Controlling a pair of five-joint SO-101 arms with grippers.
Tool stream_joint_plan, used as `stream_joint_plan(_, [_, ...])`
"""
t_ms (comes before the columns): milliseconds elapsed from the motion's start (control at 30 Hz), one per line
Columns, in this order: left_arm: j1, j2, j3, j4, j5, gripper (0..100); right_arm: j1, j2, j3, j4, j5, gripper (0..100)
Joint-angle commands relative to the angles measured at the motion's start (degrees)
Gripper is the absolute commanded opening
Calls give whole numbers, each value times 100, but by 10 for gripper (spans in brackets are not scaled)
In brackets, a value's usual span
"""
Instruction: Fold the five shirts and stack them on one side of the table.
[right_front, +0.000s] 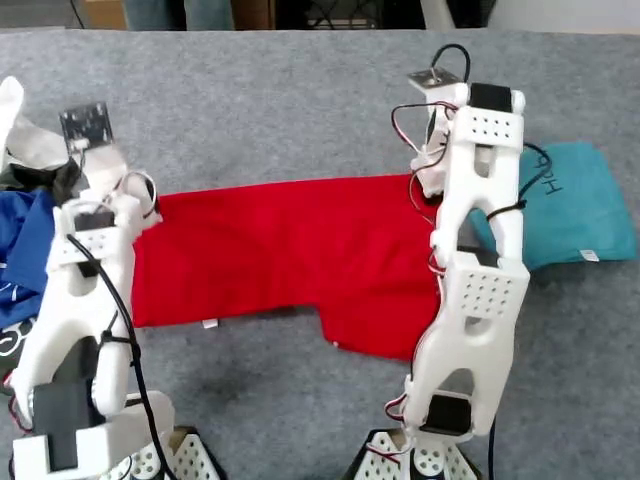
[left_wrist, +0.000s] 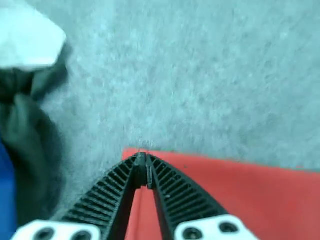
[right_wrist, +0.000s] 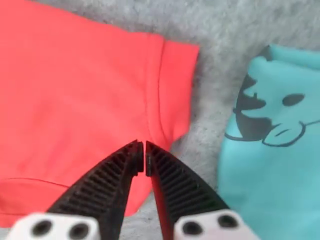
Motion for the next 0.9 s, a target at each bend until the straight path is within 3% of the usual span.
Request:
stream_joint_plan(0, [-4,167,-664,-79,0,29,-141,-13,-242,-158,-132,15])
stream_joint_plan(300, [-75,2629,-1253,-1046,-9,29,-97,866,-198,-1521,-492,15])
stream_joint_plan(667, [-409,2585,-1587,-967,-9,28,-35,1033,-910,-695,-484,15])
stream_joint_plan(767, [-453,1749,-1587,-132,-9,28,-35,857,-1569,114,-422,15])
stream_joint_plan(867, [-418,686,-1525,1240,-246,29,-44,488,-1587,132,-290,15])
